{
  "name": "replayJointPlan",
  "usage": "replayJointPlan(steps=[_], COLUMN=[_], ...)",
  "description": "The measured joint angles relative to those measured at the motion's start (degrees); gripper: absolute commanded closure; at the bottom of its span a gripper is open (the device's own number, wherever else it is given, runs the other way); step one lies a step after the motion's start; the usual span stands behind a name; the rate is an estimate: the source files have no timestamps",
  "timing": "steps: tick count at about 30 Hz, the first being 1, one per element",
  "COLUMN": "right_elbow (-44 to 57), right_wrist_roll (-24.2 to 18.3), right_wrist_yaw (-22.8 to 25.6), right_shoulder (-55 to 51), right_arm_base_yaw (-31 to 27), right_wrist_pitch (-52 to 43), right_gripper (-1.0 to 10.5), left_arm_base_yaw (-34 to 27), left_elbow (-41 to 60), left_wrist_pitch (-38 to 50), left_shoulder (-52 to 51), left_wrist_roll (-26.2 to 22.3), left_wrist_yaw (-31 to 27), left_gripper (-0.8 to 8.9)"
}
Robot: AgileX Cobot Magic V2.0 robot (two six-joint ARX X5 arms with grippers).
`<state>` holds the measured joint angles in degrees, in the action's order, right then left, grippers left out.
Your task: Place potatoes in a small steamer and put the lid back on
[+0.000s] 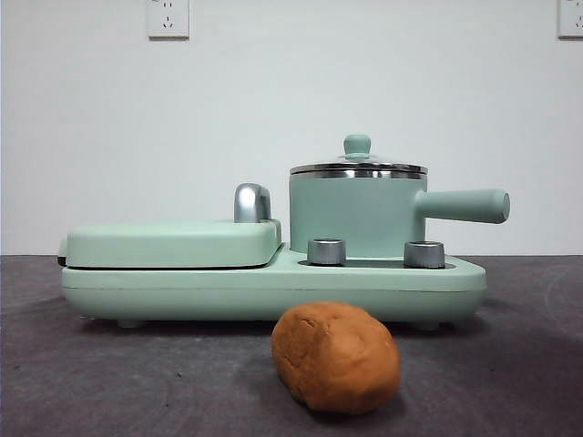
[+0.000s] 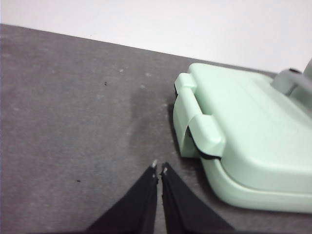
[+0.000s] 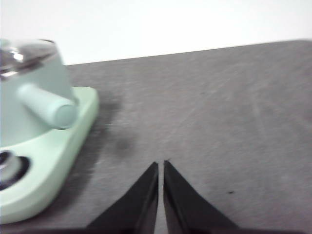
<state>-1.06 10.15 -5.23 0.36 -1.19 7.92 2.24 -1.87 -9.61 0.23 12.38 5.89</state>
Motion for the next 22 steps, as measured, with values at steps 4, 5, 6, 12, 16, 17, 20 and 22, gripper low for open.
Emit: replayJointPlan(steps=[4,5,6,12,16,17,20,22], right_elbow=[-2.5,-3.8,-5.4,-16.9,-25.8,-27.9,-34.5,-38.8], right_wrist_roll=[5.0,6.1,7.1,11.0,11.2,11.2,10.6,9.2], right_wrist_yaw=[-1.1,-1.1,-1.1,-2.8,-6.6,-7.7,-12.1,-16.3], right_shoulder=[0.0,0.0,0.0,2.3,6.7,8.0,12.5,15.6], right_arm_base_yaw=[0.1,0.3,0.5,1.7,1.9,1.9,1.9,1.9], right_wrist_pitch=[2.1,3.0,4.0,11.7,17.8,19.4,24.0,26.7], right_gripper=[9.3,9.3,9.3,9.3,9.3,9.3,9.3,9.3], left_arm_base_yaw=[1.2,1.5,1.8,4.0,5.5,5.8,6.8,7.6], left_elbow=[-1.0,-1.9,-3.2,-13.0,-19.9,-21.7,-28.5,-33.2], left_wrist_pitch=[-0.3,-0.6,-1.0,-1.8,-4.2,-4.8,-7.3,-9.2], left_shoulder=[0.4,0.7,1.3,8.0,14.9,16.6,22.6,26.7], left_wrist_roll=[4.8,5.7,6.7,9.7,9.8,9.8,9.5,8.8], left_wrist_yaw=[0.0,0.0,0.0,0.9,5.8,7.0,11.6,15.0], left_gripper=[7.98,7.98,7.98,7.98,7.98,7.98,7.98,7.98])
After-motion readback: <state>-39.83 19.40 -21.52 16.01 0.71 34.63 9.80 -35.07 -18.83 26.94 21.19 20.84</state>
